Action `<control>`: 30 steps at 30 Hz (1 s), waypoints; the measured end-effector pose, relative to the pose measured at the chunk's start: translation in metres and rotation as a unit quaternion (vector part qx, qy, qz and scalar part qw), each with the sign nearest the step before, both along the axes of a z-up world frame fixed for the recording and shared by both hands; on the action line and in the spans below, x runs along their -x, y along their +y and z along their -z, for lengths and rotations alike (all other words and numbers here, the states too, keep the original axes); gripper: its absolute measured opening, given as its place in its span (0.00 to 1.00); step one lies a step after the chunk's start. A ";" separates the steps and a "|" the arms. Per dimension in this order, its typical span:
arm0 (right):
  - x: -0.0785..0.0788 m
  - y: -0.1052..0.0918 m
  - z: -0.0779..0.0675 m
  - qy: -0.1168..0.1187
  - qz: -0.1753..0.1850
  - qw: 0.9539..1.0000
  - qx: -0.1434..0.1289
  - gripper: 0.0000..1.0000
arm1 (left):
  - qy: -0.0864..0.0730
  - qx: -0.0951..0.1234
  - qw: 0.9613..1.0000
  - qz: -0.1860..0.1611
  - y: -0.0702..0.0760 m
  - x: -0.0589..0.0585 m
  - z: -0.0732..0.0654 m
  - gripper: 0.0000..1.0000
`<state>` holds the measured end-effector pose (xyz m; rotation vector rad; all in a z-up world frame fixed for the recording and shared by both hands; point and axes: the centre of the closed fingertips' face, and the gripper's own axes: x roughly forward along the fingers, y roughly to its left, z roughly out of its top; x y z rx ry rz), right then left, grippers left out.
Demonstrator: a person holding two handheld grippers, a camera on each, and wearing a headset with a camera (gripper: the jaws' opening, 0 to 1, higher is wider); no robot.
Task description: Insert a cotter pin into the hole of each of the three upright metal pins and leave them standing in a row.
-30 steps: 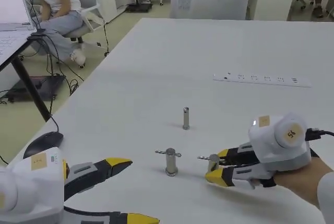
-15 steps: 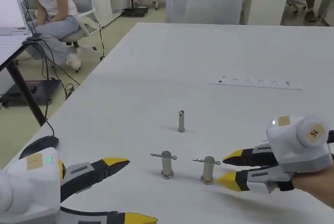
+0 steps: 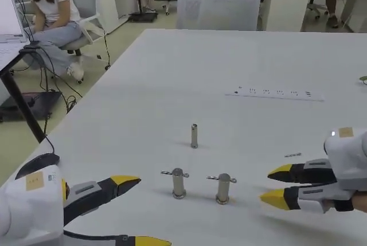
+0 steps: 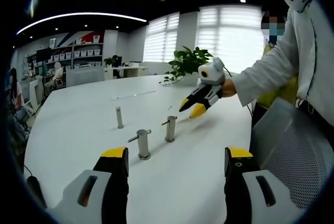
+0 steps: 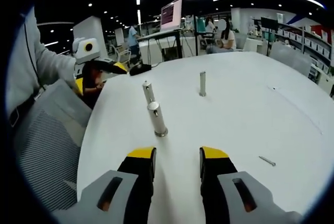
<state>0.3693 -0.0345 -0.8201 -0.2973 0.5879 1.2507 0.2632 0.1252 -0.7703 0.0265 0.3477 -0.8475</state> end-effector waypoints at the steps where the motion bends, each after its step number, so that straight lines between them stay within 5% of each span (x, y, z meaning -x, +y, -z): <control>1: -0.003 0.000 -0.001 -0.001 0.002 1.000 -0.001 0.35 | 0.000 0.000 1.000 0.000 0.000 0.000 0.000 0.75; 12: -0.043 0.015 -0.021 -0.013 0.015 1.000 -0.007 0.35 | 0.000 0.003 1.000 0.001 0.000 -0.003 0.001 0.75; 30: -0.082 0.087 -0.031 -0.023 -0.019 1.000 -0.010 0.35 | 0.005 0.006 1.000 -0.011 0.010 -0.001 0.005 0.74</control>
